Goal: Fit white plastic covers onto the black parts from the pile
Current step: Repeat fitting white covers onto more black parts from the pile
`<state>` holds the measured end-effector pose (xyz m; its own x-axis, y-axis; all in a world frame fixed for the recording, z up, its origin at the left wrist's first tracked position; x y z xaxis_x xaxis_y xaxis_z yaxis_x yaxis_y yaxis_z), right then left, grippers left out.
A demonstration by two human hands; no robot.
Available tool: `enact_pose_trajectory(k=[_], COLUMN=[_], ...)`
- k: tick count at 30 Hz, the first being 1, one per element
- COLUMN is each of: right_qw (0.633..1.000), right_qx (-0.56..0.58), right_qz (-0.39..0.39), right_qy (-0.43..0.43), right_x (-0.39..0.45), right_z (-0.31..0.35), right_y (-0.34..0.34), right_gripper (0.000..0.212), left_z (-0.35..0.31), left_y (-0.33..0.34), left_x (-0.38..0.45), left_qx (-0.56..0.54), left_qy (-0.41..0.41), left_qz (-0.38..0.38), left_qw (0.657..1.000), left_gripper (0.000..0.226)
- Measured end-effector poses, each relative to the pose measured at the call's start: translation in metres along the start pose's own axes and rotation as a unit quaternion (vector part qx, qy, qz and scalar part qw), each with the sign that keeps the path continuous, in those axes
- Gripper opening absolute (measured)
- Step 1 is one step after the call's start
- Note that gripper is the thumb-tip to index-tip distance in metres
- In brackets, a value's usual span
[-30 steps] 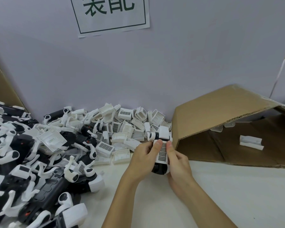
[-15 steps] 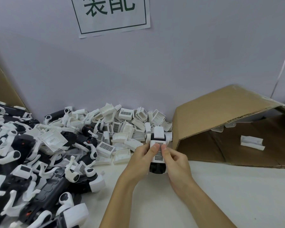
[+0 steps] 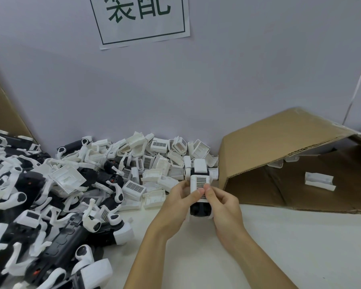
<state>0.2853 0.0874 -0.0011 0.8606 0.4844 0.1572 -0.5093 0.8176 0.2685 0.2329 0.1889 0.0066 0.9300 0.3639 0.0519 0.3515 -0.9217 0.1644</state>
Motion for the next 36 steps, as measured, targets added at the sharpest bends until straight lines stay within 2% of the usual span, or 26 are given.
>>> enact_pose_trajectory(k=[4,7,9,11,16,20,22,25,28,31,33,36], right_qw=[0.999,0.999,0.999,0.999,0.999,0.999,1.000,0.996,0.981,0.966,0.975,0.985], right_qx=[-0.038,-0.018,0.028,0.027,-0.035,-0.034,-0.021,-0.065,-0.160,-0.209,-0.169,-0.112], right_qz=[-0.034,-0.034,-0.006,0.016,-0.013,-0.013,-0.003,-0.035,-0.032,-0.019,-0.030,-0.063], right_qy=[-0.008,0.003,0.024,0.021,-0.004,-0.001,-0.010,-0.051,-0.102,-0.149,-0.141,-0.114], right_x=[0.001,0.001,0.000,0.000,-0.001,-0.001,-0.002,-0.003,-0.008,-0.012,-0.011,-0.009], right_z=[0.002,0.000,-0.002,0.000,0.005,0.005,0.008,0.014,0.018,0.023,0.024,0.024], right_y=[-0.007,-0.006,-0.001,0.002,-0.004,-0.006,-0.001,-0.004,0.003,0.011,0.008,-0.004], right_gripper=[0.022,0.022,0.023,0.023,0.020,0.020,0.019,0.018,0.042,0.057,0.049,0.027], left_z=[-0.005,-0.002,0.002,0.005,0.003,-0.001,0.000,0.001,0.001,0.001,-0.001,-0.005], left_y=[0.006,0.001,-0.003,-0.001,-0.002,0.000,-0.002,-0.002,0.001,0.006,-0.003,-0.046], left_x=[0.000,0.003,0.004,0.004,0.004,0.001,0.000,0.001,0.000,-0.002,-0.002,-0.008], left_qx=[0.078,0.053,-0.006,-0.042,0.031,0.046,0.014,-0.081,-0.205,-0.258,-0.228,-0.083], left_qy=[0.035,0.012,-0.016,-0.035,0.005,0.025,0.016,-0.005,-0.023,-0.063,-0.072,-0.051], left_qz=[-0.001,-0.018,-0.031,-0.022,-0.011,-0.017,-0.035,-0.094,-0.140,-0.112,-0.115,-0.247], left_qw=[0.996,0.998,0.999,0.998,0.999,0.998,0.999,0.992,0.968,0.958,0.964,0.964], left_gripper=[0.025,0.026,0.031,0.039,0.035,0.037,0.034,0.033,0.051,0.056,0.057,0.049])
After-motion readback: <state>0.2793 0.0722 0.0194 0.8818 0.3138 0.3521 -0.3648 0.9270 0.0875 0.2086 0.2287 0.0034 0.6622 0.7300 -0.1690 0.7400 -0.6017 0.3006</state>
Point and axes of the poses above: each hand's wrist, its own x-axis towards the middle knuckle, its own y-axis out of the palm, z = x × y, the point moved 10 cm from there along x, towards the middle knuckle, and after that the axes turned 2 degrees about -x, right-handed, at the moved point
